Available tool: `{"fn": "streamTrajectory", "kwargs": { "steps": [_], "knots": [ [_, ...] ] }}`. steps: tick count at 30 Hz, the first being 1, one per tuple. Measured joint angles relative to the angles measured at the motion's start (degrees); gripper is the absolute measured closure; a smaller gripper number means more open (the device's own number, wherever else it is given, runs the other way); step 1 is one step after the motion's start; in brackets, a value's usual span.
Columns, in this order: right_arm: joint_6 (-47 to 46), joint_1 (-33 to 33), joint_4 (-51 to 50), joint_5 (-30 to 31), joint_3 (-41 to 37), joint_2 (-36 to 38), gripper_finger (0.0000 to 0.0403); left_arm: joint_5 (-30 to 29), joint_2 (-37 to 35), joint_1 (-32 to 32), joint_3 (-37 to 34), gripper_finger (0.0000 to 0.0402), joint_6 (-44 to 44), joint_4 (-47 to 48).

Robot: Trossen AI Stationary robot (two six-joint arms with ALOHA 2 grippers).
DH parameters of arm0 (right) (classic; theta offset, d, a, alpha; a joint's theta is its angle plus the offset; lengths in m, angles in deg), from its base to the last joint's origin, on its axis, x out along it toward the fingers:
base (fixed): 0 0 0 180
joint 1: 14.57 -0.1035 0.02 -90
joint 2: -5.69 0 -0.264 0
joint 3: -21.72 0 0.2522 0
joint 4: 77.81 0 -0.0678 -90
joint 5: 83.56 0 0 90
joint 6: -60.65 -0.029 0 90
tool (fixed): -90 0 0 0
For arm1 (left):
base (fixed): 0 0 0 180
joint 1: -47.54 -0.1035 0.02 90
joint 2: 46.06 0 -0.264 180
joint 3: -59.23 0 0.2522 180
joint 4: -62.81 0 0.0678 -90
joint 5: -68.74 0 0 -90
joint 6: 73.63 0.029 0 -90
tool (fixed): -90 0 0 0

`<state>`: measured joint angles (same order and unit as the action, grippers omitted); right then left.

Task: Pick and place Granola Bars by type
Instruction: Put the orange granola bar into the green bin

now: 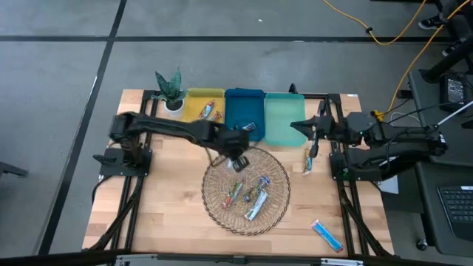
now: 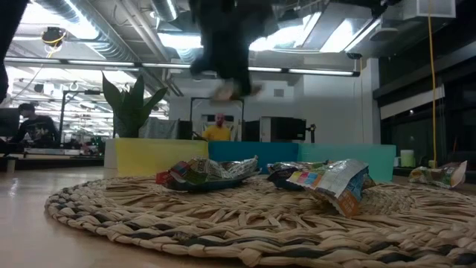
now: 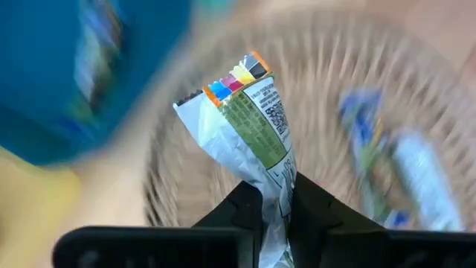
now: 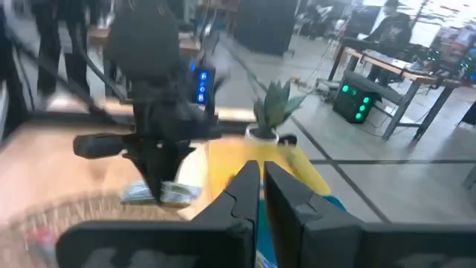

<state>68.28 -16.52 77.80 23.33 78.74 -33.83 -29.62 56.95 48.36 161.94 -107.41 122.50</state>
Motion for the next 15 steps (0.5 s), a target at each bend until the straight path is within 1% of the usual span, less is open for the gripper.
{"fn": "streamTrajectory", "kwargs": {
  "steps": [3, 5, 7, 11, 15],
  "knots": [
    [-3.5, 1.4, 5.2, -0.8, 0.0, -1.4, 0.0377, -7.4, -6.0, 0.2, 0.0, 0.0378, 0.8, -3.3],
    [-4.8, 2.8, 7.2, -3.6, 0.0, -2.5, 0.0374, -11.4, -9.7, 0.2, 0.0, 0.0379, 2.1, -6.4],
    [-6.3, 4.2, 8.8, -6.7, 0.0, -3.8, 0.0364, -14.0, -13.0, 0.2, 0.0, 0.0379, 3.9, -9.7],
    [-8.0, 7.7, 9.4, -13.4, 0.0, -6.3, 0.0316, -17.6, -17.4, 0.2, 0.0, 0.0372, 8.4, -15.2],
    [-12.5, 11.4, 10.6, -21.9, 0.0, -9.0, 0.0252, -18.1, -19.3, -0.1, 0.0, 0.0374, 13.3, -19.5]
  ]
}}
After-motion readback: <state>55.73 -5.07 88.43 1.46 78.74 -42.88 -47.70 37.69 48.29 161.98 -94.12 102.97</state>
